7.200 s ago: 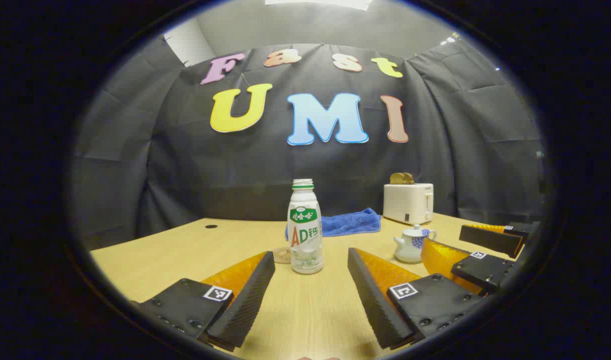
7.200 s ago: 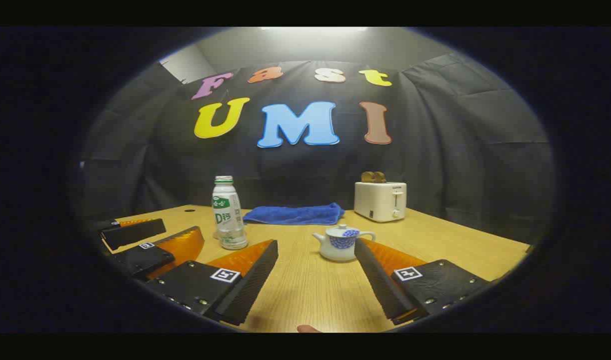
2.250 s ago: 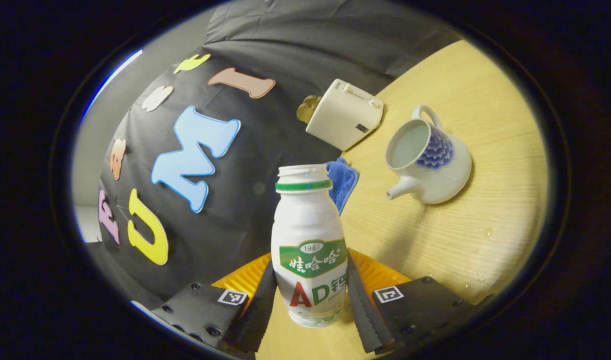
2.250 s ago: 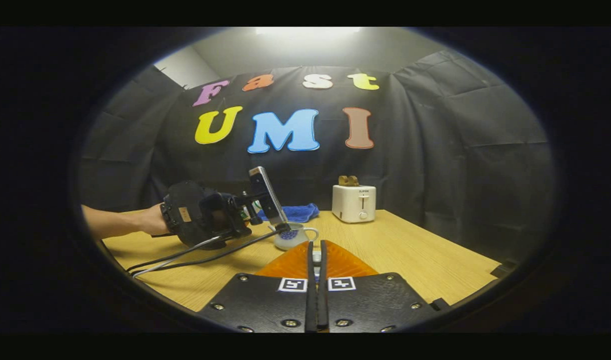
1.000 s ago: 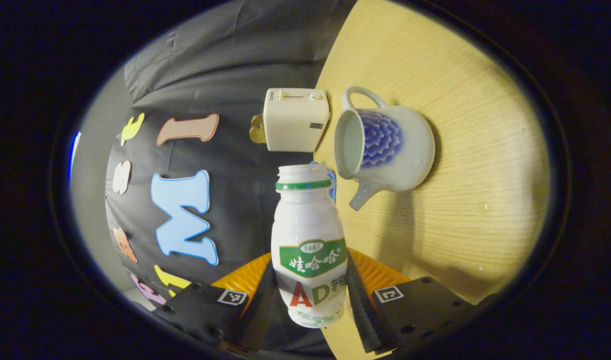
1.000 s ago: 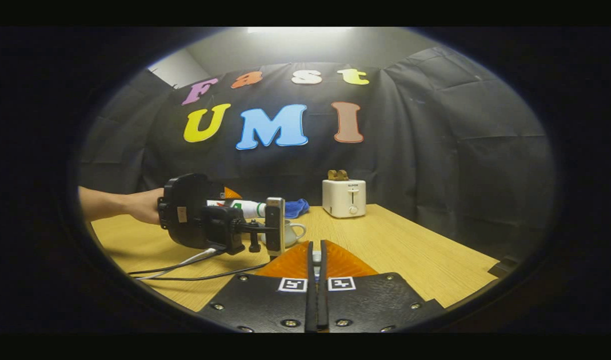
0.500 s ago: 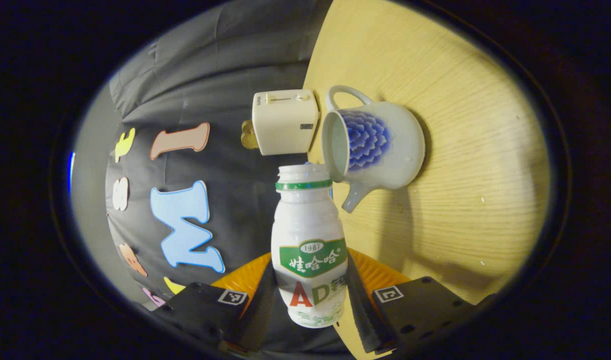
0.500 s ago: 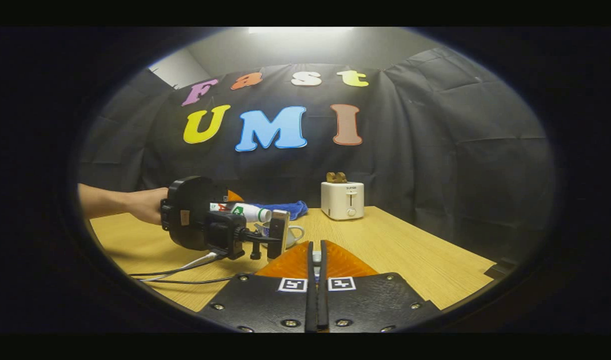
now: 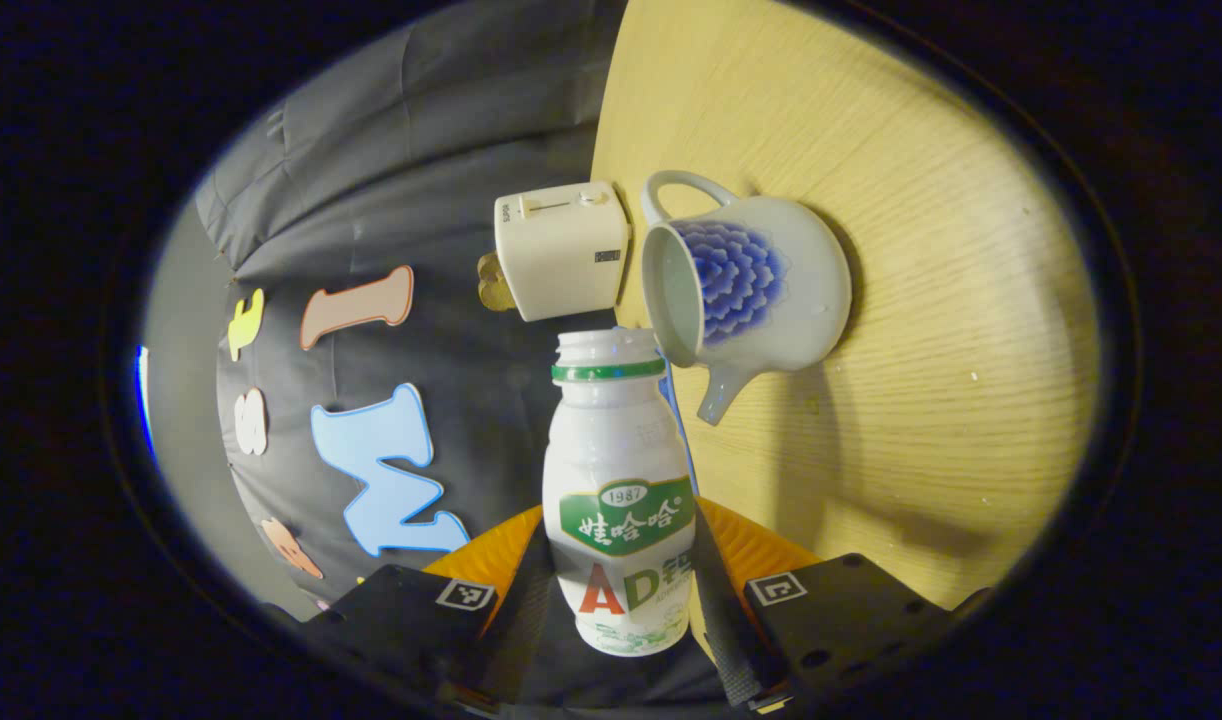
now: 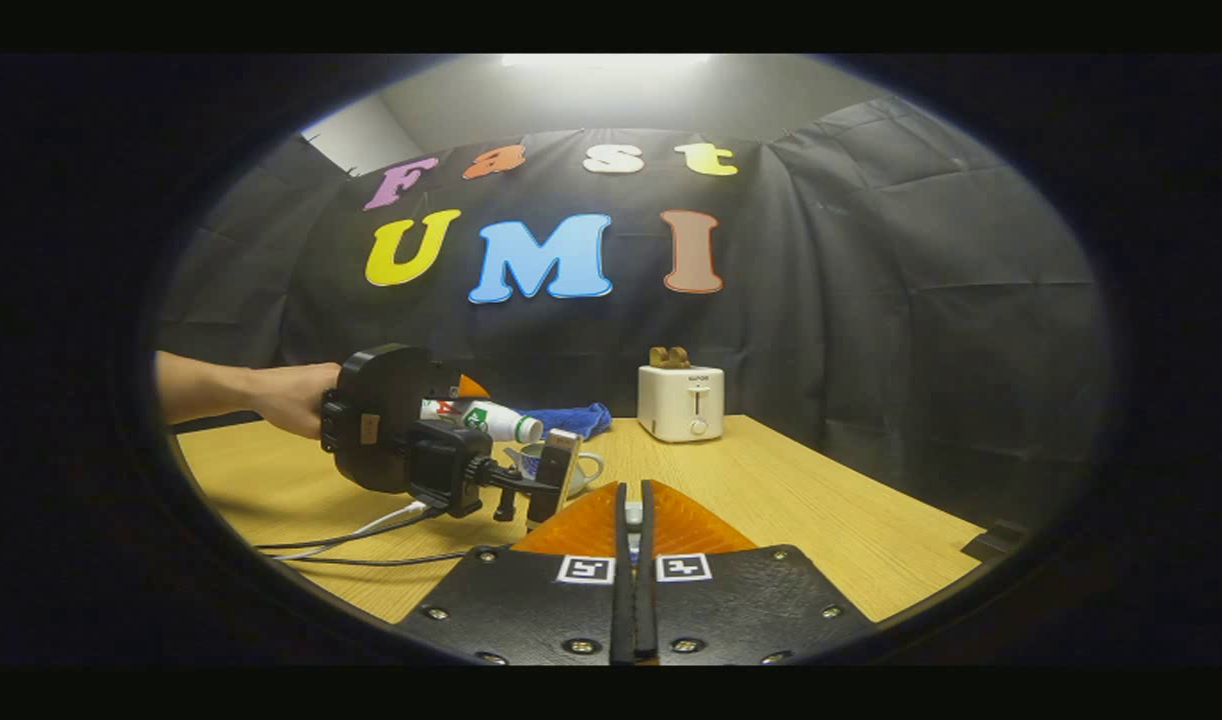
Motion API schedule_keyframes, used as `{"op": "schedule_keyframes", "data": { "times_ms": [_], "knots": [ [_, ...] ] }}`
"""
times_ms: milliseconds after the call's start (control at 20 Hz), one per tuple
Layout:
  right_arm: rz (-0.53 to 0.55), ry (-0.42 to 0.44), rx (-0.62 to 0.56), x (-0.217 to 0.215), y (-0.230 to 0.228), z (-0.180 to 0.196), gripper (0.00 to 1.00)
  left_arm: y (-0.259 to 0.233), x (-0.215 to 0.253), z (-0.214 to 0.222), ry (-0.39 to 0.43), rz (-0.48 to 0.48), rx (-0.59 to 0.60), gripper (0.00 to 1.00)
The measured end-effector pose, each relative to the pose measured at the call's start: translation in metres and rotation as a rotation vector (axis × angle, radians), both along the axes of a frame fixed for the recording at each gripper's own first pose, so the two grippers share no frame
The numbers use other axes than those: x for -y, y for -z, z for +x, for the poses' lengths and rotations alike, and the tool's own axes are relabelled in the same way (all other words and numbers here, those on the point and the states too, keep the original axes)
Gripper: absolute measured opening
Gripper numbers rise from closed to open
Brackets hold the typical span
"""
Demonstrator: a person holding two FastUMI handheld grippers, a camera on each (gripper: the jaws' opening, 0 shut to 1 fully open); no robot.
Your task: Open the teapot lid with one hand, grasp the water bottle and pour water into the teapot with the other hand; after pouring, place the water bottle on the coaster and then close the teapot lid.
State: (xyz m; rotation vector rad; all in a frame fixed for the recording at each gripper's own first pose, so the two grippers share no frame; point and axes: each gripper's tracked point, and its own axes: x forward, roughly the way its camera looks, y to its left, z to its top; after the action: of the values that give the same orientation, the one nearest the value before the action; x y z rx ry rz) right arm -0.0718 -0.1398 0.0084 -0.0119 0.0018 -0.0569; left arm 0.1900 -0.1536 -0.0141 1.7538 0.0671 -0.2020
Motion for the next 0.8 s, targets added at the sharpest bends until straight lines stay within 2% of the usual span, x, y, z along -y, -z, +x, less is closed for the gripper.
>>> {"op": "schedule_keyframes", "data": {
  "times_ms": [800],
  "knots": [
    [-0.013,0.001,0.004,-0.0003,-0.0045,-0.0026,0.0,-0.0004,0.0026,-0.0009,-0.003,0.049,-0.003,0.77]
  ]
}}
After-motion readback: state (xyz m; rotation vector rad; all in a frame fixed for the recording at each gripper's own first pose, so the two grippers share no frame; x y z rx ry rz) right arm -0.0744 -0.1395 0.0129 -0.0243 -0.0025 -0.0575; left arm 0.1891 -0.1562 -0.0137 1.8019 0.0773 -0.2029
